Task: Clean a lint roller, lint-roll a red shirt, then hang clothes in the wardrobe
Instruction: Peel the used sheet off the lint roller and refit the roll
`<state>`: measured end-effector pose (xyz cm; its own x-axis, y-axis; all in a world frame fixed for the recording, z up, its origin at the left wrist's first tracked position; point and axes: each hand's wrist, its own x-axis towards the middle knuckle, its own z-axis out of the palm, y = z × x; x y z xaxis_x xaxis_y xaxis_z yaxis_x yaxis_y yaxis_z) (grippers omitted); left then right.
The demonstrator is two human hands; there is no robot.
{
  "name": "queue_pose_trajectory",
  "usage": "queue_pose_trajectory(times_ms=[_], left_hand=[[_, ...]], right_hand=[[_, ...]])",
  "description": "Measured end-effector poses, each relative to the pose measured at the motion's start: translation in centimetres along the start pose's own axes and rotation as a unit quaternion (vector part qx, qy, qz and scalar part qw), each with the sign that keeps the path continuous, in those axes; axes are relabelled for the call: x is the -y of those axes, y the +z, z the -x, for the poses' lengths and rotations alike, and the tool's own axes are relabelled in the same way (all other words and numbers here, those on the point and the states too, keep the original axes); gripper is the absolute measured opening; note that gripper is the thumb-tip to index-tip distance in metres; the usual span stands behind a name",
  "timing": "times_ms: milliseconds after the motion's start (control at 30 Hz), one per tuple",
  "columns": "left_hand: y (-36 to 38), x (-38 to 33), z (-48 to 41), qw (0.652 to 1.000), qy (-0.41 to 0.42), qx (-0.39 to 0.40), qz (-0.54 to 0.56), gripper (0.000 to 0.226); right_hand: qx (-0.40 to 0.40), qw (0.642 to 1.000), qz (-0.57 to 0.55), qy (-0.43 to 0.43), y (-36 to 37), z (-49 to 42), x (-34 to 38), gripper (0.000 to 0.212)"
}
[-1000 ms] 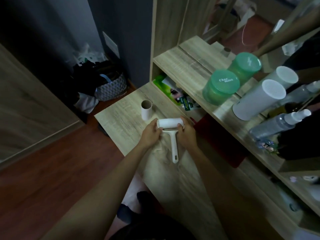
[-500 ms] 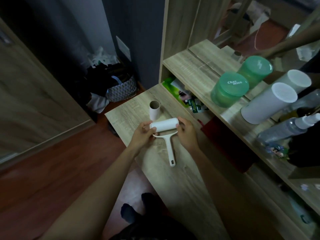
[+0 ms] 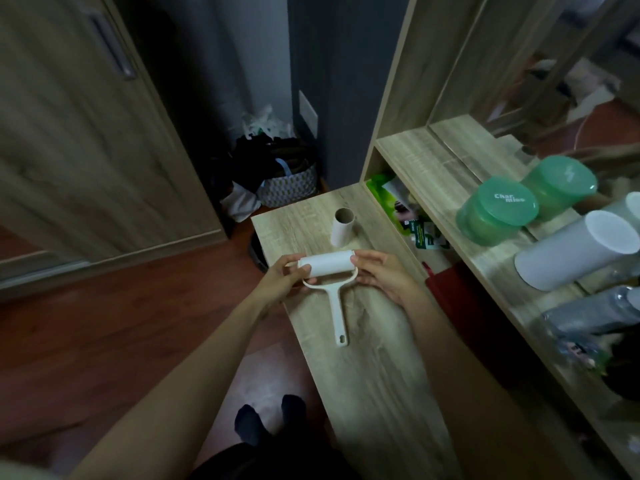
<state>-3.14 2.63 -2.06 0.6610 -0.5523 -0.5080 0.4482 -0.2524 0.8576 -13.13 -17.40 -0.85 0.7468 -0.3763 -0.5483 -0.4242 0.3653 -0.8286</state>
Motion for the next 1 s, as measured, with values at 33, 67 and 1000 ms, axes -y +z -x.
queue_pose_trajectory(times_ms=[33, 67, 1000], left_hand=[[0.1, -0.1, 0.2, 1.0, -0.001, 0.008, -0.01, 0.031], [0.1, -0.1, 0.3, 1.0, -0.002, 0.015, -0.022, 0.03], [1.7, -0.6, -1.5, 0.975, 0.091, 0.048, -0.197, 0.026]], right_hand=[[0.006, 1.0, 0.008, -0.002, -0.1, 0.1, 0.3, 0.036], [0.014, 1.0, 0.018, -0.004, -0.2, 0.1, 0.6, 0.035], [0.041, 0.969, 0.24, -0.047, -1.2, -1.7, 4.0, 0.003]])
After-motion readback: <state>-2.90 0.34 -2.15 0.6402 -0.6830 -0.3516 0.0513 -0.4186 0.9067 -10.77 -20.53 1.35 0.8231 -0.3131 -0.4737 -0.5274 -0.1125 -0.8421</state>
